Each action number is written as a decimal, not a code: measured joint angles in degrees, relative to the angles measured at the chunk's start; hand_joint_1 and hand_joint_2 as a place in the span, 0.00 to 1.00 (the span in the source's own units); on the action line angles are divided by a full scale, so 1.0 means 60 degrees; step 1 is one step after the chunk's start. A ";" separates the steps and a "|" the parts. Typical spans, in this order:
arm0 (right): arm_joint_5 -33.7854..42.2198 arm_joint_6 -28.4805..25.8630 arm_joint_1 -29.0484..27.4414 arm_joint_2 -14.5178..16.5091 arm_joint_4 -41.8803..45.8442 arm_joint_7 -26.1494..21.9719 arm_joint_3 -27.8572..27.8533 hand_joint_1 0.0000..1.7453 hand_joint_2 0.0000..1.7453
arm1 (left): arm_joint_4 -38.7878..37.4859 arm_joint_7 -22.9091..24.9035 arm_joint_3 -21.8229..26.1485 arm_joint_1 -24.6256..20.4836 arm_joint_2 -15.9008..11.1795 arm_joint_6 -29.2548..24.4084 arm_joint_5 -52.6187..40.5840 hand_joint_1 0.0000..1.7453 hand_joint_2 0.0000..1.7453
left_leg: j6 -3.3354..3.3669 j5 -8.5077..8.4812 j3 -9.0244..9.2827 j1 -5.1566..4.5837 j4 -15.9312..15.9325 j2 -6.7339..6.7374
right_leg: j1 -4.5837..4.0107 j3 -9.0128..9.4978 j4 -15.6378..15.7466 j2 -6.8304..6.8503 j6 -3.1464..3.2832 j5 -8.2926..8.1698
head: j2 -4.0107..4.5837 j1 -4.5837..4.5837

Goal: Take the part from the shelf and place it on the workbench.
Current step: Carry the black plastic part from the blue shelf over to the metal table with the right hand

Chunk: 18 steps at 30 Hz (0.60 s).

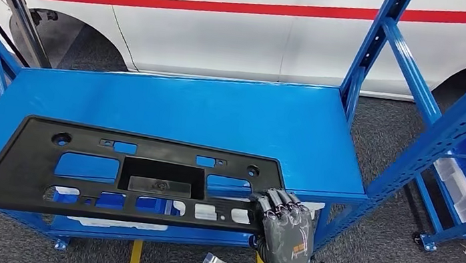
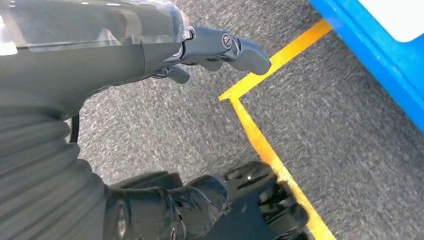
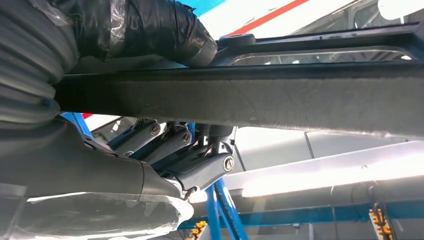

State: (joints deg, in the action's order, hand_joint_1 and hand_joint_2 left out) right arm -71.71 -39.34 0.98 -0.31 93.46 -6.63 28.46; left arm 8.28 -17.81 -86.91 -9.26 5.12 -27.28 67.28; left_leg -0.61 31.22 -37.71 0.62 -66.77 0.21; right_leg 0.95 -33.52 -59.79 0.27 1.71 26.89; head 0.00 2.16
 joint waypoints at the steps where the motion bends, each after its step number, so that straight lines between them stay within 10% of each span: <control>1: 0.0001 0.0000 0.0002 0.0008 -0.0001 0.0000 0.0001 1.00 1.00 | 0.0000 0.0001 -0.0002 0.0001 0.0000 0.0000 0.0001 0.00 1.00 | -0.0033 0.0369 -0.0193 0.0011 -0.0596 0.0000 | -0.0007 -0.0095 -0.0008 0.0006 0.0015 -0.0063 | 0.0000 -0.0004; 4: 0.0008 0.0000 0.0001 0.0014 -0.0021 -0.0005 0.0003 1.00 1.00 | 0.0000 0.0007 -0.0008 0.0002 -0.0001 -0.0003 0.0003 0.00 1.00 | -0.0059 0.0576 -0.0032 0.0017 -0.1034 0.0001 | -0.0019 -0.0389 -0.0054 0.0014 -0.0012 -0.0252 | 0.0000 -0.0005; 8: 0.0015 0.0000 0.0012 0.0036 -0.0029 -0.0013 0.0002 1.00 1.00 | 0.0000 0.0023 -0.0023 -0.0042 -0.0001 -0.0013 0.0014 0.00 1.00 | 0.0092 -0.0102 0.1441 -0.0032 0.1257 -0.0015 | -0.0039 -0.0591 -0.0087 0.0008 -0.0170 -0.0477 | 0.0000 -0.0003; 12: 0.0018 0.0000 0.0024 0.0046 -0.0029 -0.0015 0.0003 1.00 1.00 | 0.0000 0.0039 -0.0036 -0.0025 0.0000 -0.0018 0.0025 0.00 1.00 | 0.0328 -0.0390 0.1411 -0.0064 0.1502 -0.0011 | -0.0027 -0.0639 -0.0038 0.0005 -0.0422 -0.0612 | 0.0000 0.0004; 18: 0.0018 0.0000 0.0018 0.0045 -0.0041 -0.0017 0.0003 1.00 1.00 | 0.0000 0.0060 -0.0039 -0.0042 0.0005 -0.0018 0.0025 0.00 1.00 | 0.0567 -0.0930 0.0778 -0.0067 0.1498 0.0057 | -0.0011 -0.1275 -0.2490 -0.0023 -0.0595 0.1215 | 0.0000 0.0025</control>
State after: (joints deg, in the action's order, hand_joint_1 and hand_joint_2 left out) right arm -71.60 -39.34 1.09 -0.04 93.21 -6.73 28.48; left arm 8.28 -17.45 -87.14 -9.51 5.15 -27.39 67.43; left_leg 2.79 25.64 -33.05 0.21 -57.79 0.55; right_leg 0.88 -41.18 -74.73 0.14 -1.86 34.18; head 0.00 2.32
